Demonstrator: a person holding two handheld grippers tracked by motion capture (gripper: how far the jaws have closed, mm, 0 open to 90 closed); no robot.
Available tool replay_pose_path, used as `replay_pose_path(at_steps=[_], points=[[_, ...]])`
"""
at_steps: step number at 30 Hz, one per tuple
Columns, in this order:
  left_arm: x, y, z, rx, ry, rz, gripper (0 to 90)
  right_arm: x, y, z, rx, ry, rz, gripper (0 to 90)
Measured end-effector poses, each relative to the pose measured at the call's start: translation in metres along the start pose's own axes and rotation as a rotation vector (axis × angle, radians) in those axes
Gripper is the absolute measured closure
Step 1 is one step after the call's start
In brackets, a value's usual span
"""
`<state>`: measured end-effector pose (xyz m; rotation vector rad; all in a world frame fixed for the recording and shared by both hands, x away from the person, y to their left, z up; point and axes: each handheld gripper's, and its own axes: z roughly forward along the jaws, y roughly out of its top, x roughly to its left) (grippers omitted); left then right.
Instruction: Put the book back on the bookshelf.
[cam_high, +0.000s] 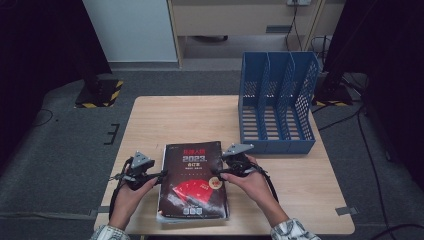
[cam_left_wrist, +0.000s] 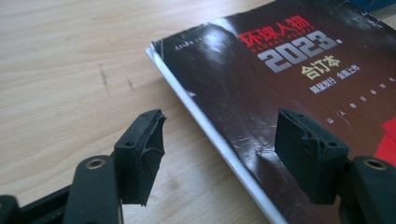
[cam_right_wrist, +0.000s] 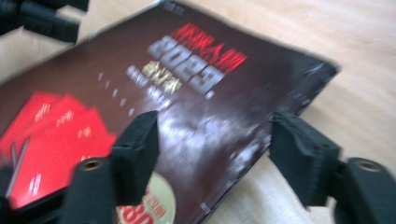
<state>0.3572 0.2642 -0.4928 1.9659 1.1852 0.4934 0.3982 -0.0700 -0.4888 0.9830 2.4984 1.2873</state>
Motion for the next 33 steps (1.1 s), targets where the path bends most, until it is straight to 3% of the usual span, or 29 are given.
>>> replay_pose_path(at_steps=[3,5,14,19,28,33], points=[[-0.002,-0.003,0.004,0.021,-0.023,-0.006,32.2,-0.001,-0.006,0.0,0.002,0.02,0.035,27.1],[-0.004,-0.003,0.006,0.024,-0.031,-0.001,31.9,-0.002,-0.009,0.001,0.017,0.022,0.032,25.6],[-0.007,-0.006,0.013,0.033,-0.111,-0.049,32.1,-0.009,-0.019,0.014,0.055,0.074,0.075,18.2],[-0.007,-0.007,0.014,0.035,-0.114,-0.052,32.1,-0.01,-0.02,0.016,0.045,0.096,0.098,19.8],[-0.007,-0.007,0.014,0.042,-0.118,-0.044,31.8,-0.001,-0.012,0.008,0.01,0.084,0.061,20.5],[-0.007,-0.007,0.014,0.042,-0.121,-0.043,31.4,0.001,-0.003,0.005,-0.037,0.126,0.091,21.2]])
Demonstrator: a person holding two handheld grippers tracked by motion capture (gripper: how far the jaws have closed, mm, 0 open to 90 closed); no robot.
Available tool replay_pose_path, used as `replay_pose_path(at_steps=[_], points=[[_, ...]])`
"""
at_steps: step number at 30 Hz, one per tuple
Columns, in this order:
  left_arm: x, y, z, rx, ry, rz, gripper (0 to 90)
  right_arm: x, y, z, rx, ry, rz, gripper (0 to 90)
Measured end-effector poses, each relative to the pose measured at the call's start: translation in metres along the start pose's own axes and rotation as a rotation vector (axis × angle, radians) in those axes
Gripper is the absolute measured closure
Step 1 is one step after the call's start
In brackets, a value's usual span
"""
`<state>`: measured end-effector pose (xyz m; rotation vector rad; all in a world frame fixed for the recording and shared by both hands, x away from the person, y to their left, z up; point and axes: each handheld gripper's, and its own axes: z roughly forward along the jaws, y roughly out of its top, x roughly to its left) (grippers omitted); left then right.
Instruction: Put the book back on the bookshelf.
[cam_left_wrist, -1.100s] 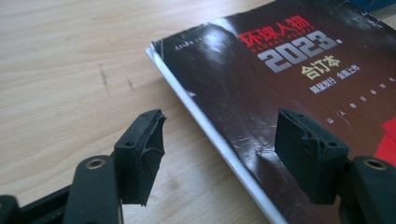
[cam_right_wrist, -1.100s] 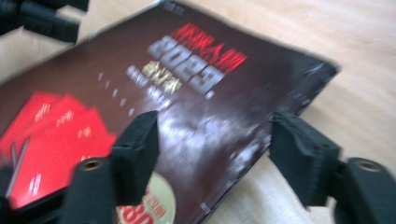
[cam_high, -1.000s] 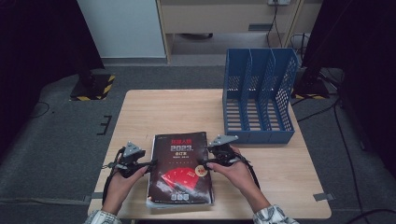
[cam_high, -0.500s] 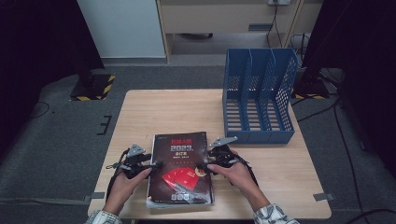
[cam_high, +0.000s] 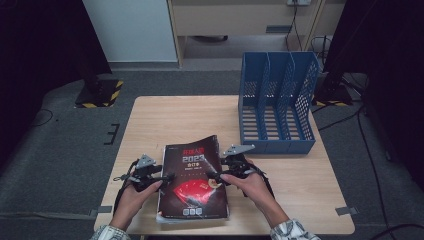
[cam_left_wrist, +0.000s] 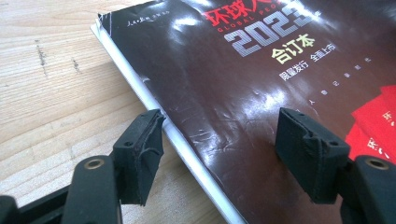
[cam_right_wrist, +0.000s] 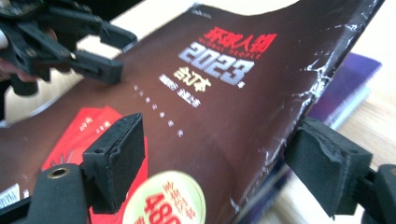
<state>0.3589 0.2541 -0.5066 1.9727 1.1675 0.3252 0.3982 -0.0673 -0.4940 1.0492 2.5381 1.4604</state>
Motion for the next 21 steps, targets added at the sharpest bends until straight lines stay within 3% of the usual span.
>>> replay_pose_path(at_steps=[5,7,11,14,18,21], points=[[-0.001,0.0,0.001,-0.001,0.004,0.005,30.2,0.0,0.006,0.007,-0.003,0.023,0.025,24.2],[0.0,0.0,0.001,-0.003,0.002,0.002,29.9,0.0,0.01,0.008,-0.018,0.037,0.037,31.8],[0.0,0.0,0.002,-0.006,0.0,-0.003,29.7,0.001,0.018,0.008,-0.026,0.068,0.044,34.8],[0.0,0.0,0.003,-0.01,0.004,-0.004,29.1,0.006,0.024,0.014,0.016,0.075,0.04,35.2],[0.0,0.0,0.003,-0.01,0.006,-0.002,28.9,0.016,0.034,0.028,0.093,0.044,-0.013,37.2],[0.0,0.0,0.003,-0.012,0.006,0.004,28.5,0.019,0.037,0.043,0.144,0.036,-0.003,39.9]])
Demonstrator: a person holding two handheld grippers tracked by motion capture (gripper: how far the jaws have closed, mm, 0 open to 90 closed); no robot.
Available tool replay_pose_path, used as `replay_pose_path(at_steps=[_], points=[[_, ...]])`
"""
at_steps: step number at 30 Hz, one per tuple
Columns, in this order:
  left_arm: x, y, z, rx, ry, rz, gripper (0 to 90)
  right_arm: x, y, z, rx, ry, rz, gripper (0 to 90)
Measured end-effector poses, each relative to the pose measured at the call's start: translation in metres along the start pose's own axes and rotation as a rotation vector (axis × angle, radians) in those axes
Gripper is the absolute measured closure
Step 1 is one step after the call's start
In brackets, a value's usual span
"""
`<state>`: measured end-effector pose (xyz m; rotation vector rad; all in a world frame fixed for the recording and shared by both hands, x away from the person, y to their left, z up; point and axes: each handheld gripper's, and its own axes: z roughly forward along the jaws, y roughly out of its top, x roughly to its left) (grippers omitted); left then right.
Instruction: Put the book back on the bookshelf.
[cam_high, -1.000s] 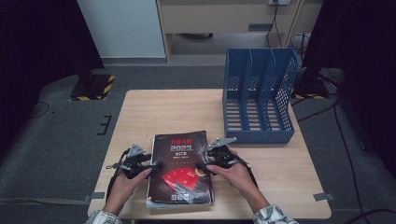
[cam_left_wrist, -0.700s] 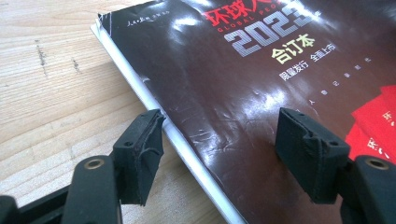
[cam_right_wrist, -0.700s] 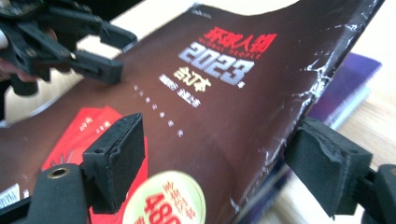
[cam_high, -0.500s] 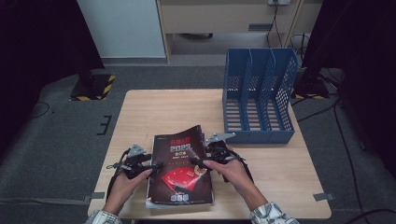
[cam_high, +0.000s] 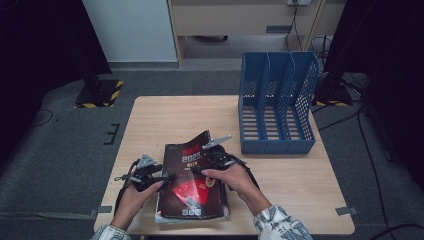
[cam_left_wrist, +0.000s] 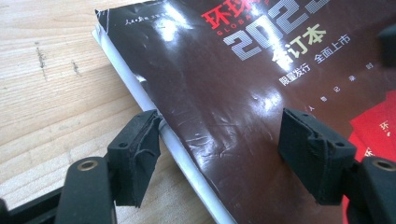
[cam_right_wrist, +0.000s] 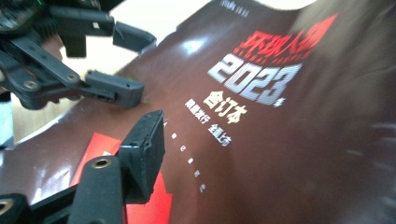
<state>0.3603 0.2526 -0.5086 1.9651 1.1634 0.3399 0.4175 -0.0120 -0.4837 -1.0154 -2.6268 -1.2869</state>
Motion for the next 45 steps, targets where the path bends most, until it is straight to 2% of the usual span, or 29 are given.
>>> replay_pose_path(at_steps=[3,4,5,6,7,8,10,11,14,16,17,18,20,21,22,23,24,25,26,27,28,29,30,31,32,37,38,40,45], points=[[0.0,0.0,0.001,0.0,0.002,0.002,27.9,0.0,0.001,0.007,0.036,-0.013,0.009,43.5],[0.0,0.0,0.001,0.0,0.001,0.003,27.8,-0.001,0.0,0.008,0.056,-0.036,0.019,53.3],[0.0,0.0,0.001,0.0,0.0,0.004,27.8,-0.001,0.0,0.008,0.056,-0.036,0.019,53.3],[0.0,0.001,0.001,0.0,-0.001,0.004,27.5,-0.003,-0.001,0.009,0.06,-0.055,0.026,61.5],[0.0,0.001,0.001,-0.001,-0.002,0.006,27.5,-0.003,-0.001,0.009,0.06,-0.055,0.026,61.5],[0.001,0.001,0.001,-0.001,-0.003,0.009,27.1,-0.003,-0.002,0.008,0.05,-0.06,0.027,65.0],[0.001,0.003,0.002,0.001,0.004,0.03,23.5,-0.007,-0.003,0.004,0.006,-0.035,0.044,73.6],[0.001,0.003,0.002,0.001,0.004,0.03,22.6,-0.007,-0.003,0.004,0.006,-0.035,0.044,73.6],[0.002,0.006,0.001,-0.045,0.009,0.026,19.5,-0.005,-0.006,-0.002,-0.05,-0.021,0.024,77.7],[0.005,0.01,0.002,-0.087,0.004,0.031,14.0,-0.008,-0.009,-0.011,-0.108,-0.02,-0.004,79.2],[0.005,0.01,0.002,-0.087,0.004,0.031,13.9,-0.01,-0.01,-0.014,-0.127,-0.02,-0.008,79.5],[0.008,0.016,0.005,-0.125,-0.011,0.016,13.8,-0.012,-0.011,-0.02,-0.161,-0.023,-0.017,80.3],[0.009,0.019,0.007,-0.137,-0.018,0.013,13.6,-0.014,-0.012,-0.024,-0.18,-0.029,-0.019,80.3],[0.009,0.023,0.009,-0.149,-0.024,0.018,13.5,-0.016,-0.01,-0.029,-0.189,-0.046,-0.037,80.5],[0.009,0.029,0.013,-0.164,-0.027,0.022,13.5,-0.019,-0.007,-0.039,-0.224,-0.083,-0.07,81.5],[0.009,0.029,0.013,-0.164,-0.027,0.022,13.5,-0.021,-0.007,-0.044,-0.245,-0.086,-0.068,81.8],[0.008,0.035,0.017,-0.184,-0.047,0.013,13.6,-0.023,-0.005,-0.05,-0.28,-0.092,-0.066,82.0],[0.008,0.035,0.017,-0.184,-0.047,0.013,13.6,-0.023,-0.005,-0.05,-0.28,-0.092,-0.066,82.0],[0.002,0.038,0.019,-0.191,-0.073,0.035,13.7,-0.024,-0.003,-0.058,-0.326,-0.1,-0.078,82.6],[0.002,0.038,0.019,-0.191,-0.073,0.035,13.9,-0.024,-0.003,-0.058,-0.326,-0.1,-0.078,82.6],[-0.001,0.038,0.02,-0.186,-0.083,0.047,13.6,-0.021,-0.001,-0.064,-0.363,-0.11,-0.098,83.1],[-0.003,0.037,0.021,-0.171,-0.086,0.064,13.6,-0.021,-0.001,-0.064,-0.363,-0.11,-0.098,83.1],[-0.009,0.036,0.021,-0.157,-0.082,0.102,12.9,-0.018,0.002,-0.068,-0.377,-0.107,-0.127,83.2],[-0.009,0.036,0.021,-0.157,-0.082,0.102,12.8,-0.018,0.002,-0.068,-0.377,-0.107,-0.127,83.2],[-0.012,0.035,0.019,-0.157,-0.104,0.101,12.6,-0.013,0.005,-0.07,-0.39,-0.105,-0.149,83.6],[-0.014,0.033,0.02,-0.142,-0.111,0.111,11.7,-0.003,0.01,-0.075,-0.416,-0.097,-0.196,83.9],[-0.012,0.032,0.021,-0.137,-0.132,0.096,11.8,-0.002,0.01,-0.076,-0.426,-0.095,-0.196,84.0],[-0.012,0.031,0.022,-0.129,-0.143,0.109,11.9,-0.001,0.011,-0.077,-0.439,-0.089,-0.204,84.1],[-0.012,0.03,0.025,-0.113,-0.183,0.107,13.0,0.001,0.012,-0.079,-0.451,-0.075,-0.215,84.4]])
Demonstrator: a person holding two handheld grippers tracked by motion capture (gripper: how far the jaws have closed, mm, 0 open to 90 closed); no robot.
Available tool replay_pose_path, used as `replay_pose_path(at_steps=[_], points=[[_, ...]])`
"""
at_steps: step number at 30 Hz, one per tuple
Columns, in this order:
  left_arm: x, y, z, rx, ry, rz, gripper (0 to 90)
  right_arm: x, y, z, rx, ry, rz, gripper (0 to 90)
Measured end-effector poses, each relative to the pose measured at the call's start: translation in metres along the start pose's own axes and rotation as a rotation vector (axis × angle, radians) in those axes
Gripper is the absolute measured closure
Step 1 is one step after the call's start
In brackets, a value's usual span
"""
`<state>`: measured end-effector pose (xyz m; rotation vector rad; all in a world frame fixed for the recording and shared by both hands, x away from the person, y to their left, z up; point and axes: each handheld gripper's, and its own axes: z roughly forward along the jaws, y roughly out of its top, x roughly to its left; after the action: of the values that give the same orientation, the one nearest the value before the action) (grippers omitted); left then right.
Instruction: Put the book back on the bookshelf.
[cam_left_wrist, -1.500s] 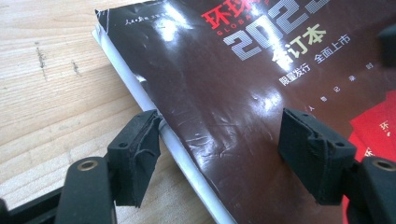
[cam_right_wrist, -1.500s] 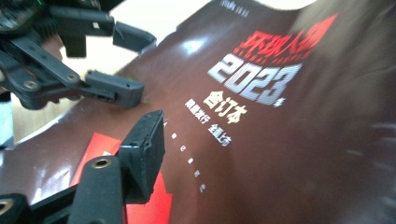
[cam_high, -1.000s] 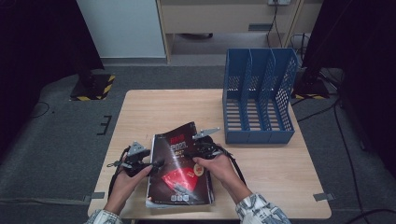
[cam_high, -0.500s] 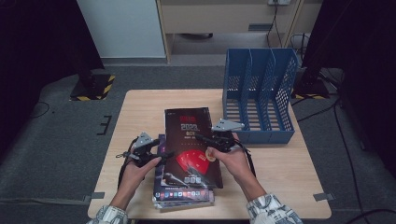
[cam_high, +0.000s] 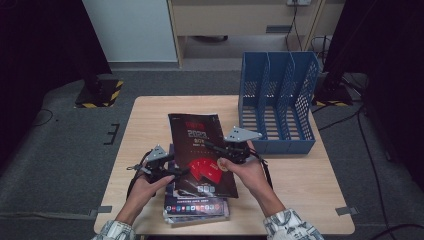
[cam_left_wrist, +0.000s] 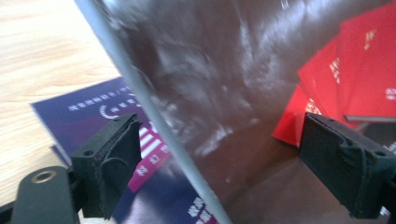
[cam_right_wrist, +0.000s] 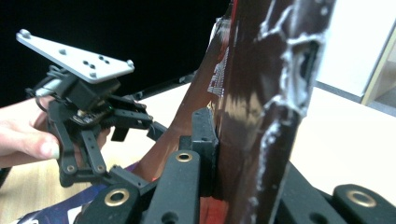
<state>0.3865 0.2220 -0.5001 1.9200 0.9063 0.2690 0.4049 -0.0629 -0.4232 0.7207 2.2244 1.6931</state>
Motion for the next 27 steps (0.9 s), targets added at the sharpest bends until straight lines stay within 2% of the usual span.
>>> replay_pose_path(at_steps=[5,7,12,16,17,22,23,27], points=[[0.001,-0.001,0.0,-0.003,-0.048,-0.002,20.2,0.002,0.003,-0.001,-0.024,0.019,-0.004,84.8],[0.002,-0.001,-0.001,0.005,-0.041,-0.002,27.4,0.003,0.004,-0.001,-0.037,0.027,-0.008,85.0],[0.009,0.0,-0.007,0.013,-0.036,-0.037,55.9,0.005,0.004,-0.001,-0.04,0.044,-0.022,85.9],[0.008,0.002,-0.008,0.032,-0.011,-0.031,71.7,0.005,0.003,0.0,-0.032,0.047,-0.029,86.2],[0.009,0.003,-0.008,0.033,-0.007,-0.045,75.6,0.005,0.002,-0.001,-0.032,0.047,-0.027,86.2],[0.01,0.004,-0.011,0.028,-0.015,-0.055,83.6,0.003,0.002,-0.003,-0.039,0.042,-0.018,85.4],[0.009,0.005,-0.012,0.024,-0.01,-0.034,84.3,0.003,0.002,-0.004,-0.035,0.031,-0.021,84.8],[0.007,0.007,-0.015,0.017,0.0,-0.016,85.1,-0.001,0.003,-0.006,-0.025,0.017,-0.021,83.3]])
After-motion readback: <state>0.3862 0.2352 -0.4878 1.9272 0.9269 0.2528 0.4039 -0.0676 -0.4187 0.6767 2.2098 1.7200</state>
